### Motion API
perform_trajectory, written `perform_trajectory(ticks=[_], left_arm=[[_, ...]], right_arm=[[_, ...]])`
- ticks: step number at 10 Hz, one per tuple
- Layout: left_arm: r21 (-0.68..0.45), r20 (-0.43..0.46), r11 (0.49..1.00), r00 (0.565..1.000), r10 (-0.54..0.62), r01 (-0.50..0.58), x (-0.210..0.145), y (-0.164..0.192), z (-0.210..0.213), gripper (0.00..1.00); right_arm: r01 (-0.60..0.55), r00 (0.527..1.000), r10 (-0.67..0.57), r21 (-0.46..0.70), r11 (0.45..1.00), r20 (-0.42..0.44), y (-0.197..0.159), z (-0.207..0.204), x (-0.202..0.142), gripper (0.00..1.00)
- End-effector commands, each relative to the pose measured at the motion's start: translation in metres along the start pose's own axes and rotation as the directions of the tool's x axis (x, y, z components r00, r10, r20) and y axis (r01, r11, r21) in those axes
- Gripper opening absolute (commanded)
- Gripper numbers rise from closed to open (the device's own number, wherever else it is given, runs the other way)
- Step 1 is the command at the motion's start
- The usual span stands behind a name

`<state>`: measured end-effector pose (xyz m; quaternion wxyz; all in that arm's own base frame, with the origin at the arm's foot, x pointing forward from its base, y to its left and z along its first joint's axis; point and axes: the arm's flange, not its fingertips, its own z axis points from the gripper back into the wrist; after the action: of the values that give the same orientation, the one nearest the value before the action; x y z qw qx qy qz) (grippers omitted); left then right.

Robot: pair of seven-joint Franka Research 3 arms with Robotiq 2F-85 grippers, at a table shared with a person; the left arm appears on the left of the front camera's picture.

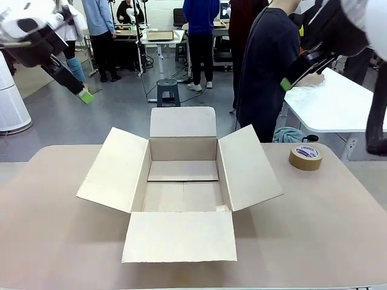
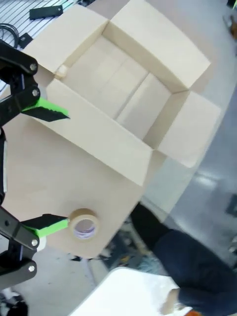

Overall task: Wrap the clocks to prevent damage.
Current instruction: Open the side flaps of the Package Box.

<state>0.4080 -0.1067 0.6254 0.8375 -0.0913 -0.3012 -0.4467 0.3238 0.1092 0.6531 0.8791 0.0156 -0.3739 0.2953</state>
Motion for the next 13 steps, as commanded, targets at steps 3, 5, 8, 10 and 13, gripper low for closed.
perform_trajectory(ticks=[3, 5, 8, 10, 13], left_arm=[[-0.196, 0.321, 0.957, 0.937, -0.141, 0.212, -0.039, 0.042, 0.009, 1.0], [-0.194, 0.401, 0.966, 0.913, -0.08, 0.17, -0.062, 0.053, 0.01, 1.0], [-0.166, 0.439, 0.983, 0.899, 0.0, 0.081, -0.09, 0.063, 0.025, 1.0], [-0.1, 0.397, 0.995, 0.915, 0.068, -0.031, -0.096, 0.065, 0.035, 1.0], [-0.166, 0.431, 0.984, 0.902, 0.018, 0.059, -0.093, 0.071, 0.028, 1.0]], right_arm=[[-0.126, 0.965, 0.049, 0.289, 0.949, 0.259, -0.047, -0.01, -0.052, 1.0], [-0.211, 0.937, 0.105, 0.3, 0.93, 0.334, -0.054, -0.006, -0.077, 1.0], [-0.147, 0.948, 0.069, 0.237, 0.96, 0.311, -0.056, 0.001, -0.09, 1.0], [-0.177, 0.937, 0.083, 0.254, 0.951, 0.34, -0.065, 0.007, -0.078, 1.0], [-0.177, 0.937, 0.083, 0.254, 0.951, 0.34, -0.065, 0.007, -0.078, 1.0]])
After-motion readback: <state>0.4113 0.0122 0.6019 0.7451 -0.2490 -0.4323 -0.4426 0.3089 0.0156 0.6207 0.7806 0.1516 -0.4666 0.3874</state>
